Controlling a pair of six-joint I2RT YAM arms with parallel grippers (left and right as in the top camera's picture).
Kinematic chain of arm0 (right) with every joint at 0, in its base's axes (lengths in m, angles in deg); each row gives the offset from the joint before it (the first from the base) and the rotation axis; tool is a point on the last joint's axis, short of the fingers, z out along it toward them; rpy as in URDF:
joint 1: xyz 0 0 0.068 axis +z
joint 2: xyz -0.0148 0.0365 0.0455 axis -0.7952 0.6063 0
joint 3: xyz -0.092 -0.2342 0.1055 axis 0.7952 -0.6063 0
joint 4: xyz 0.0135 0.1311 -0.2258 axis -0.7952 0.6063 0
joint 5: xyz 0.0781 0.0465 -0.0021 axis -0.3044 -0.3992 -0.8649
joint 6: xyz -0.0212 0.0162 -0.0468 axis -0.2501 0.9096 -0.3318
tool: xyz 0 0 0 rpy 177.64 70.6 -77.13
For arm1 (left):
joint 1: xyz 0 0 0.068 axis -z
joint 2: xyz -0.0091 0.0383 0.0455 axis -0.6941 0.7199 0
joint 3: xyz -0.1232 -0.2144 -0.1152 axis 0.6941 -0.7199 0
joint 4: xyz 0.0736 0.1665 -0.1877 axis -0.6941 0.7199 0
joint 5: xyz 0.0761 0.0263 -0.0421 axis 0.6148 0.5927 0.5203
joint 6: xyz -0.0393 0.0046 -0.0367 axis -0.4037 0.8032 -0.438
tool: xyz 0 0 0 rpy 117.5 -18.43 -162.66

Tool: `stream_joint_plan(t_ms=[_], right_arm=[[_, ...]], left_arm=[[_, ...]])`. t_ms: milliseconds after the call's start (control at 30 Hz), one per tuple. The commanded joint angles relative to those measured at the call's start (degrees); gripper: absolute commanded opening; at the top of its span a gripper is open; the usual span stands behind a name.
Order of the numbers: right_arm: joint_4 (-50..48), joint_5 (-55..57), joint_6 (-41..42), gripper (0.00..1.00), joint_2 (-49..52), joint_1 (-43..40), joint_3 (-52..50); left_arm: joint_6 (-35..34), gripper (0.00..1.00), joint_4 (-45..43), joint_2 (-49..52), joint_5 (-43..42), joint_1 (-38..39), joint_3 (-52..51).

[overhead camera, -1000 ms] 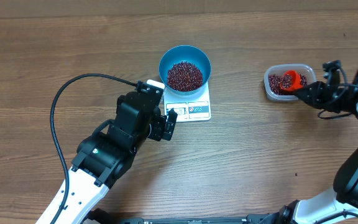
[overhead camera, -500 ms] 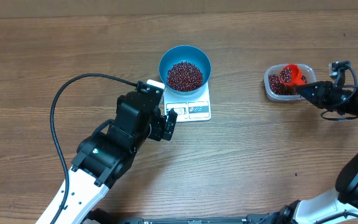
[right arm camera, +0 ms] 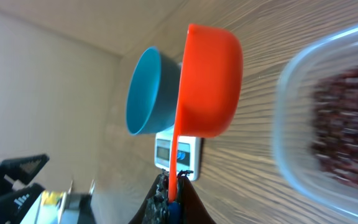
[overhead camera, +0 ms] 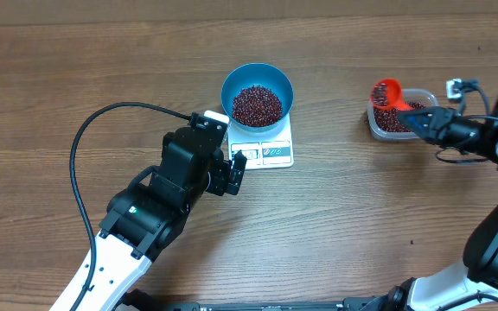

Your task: Scoop item into bowl and weigh 150g on scale

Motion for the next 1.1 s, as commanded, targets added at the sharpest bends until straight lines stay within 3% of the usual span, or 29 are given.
stream_joint_plan(t_ms=[0,267,400,633,867,1067], right_arm=[[-0.11,-3.04,-0.63,0.04,0.15,4.00,-0.31],[-4.42,-3.17,-0.02,0.04,0.15,14.56,-0.31],[-9.81,-3.15,4.17,0.04,0.15,18.93,-0.31],[-18.82,-3.15,9.14,0.04,0.15,24.22,-0.31],[-26.23,-2.45,9.11,0.04,0.15,28.72,-0.31],[-30.86,12.20,9.09,0.04,0.15,32.85,-0.31]], left_arm=[[-0.15,0.99,-0.15,0.31,0.76,0.33,-0.09],[-0.15,0.99,-0.15,0.31,0.76,0.33,-0.09],[-0.13,1.00,-0.15,0.31,0.76,0.33,-0.09],[-0.15,1.00,-0.15,0.31,0.76,0.33,-0.09],[-0.15,1.00,-0.15,0.31,0.76,0.33,-0.09],[-0.15,1.00,-0.15,0.31,0.76,0.33,-0.09]])
